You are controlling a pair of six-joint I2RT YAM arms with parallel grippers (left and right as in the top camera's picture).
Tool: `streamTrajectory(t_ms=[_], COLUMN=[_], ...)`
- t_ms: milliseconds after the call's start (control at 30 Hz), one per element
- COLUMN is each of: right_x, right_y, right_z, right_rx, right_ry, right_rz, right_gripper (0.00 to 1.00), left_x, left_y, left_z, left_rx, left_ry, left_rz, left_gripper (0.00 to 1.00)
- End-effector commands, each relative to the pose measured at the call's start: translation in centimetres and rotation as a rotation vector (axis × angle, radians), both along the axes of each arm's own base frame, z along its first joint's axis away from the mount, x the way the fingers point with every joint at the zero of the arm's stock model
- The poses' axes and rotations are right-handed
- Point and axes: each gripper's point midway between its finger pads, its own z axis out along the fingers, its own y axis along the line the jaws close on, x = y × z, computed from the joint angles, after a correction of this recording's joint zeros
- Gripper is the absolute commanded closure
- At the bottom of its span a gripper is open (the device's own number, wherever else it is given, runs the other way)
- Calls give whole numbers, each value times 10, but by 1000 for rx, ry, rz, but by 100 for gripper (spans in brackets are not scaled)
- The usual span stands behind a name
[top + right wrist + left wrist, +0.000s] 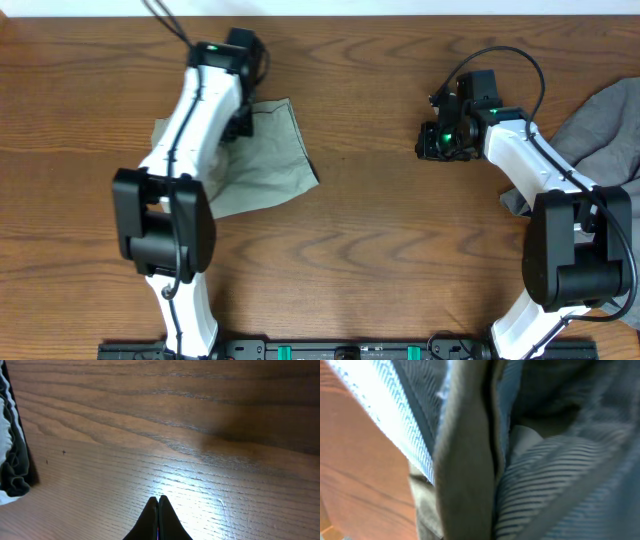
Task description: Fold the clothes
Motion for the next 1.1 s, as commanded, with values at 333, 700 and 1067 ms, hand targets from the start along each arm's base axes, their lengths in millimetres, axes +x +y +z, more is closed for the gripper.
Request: streamTrajectory(t_ms=[333,700,1067], right_x=[-2,-2,-2], right_y=[7,7,7], right_z=[1,1,1], right_rx=[-1,-1,-1], right_ry=[-4,-4,-4], right_rz=[25,25,25], right_gripper=[99,99,99], left_x=[10,7,-8], left_y=[-56,-124,-162], left_z=[-25,-34,-34], left_rx=[-93,-369,-450], left_ry=[-73,-41,3], left_rz=[58,2,-58], left_gripper=[84,79,50])
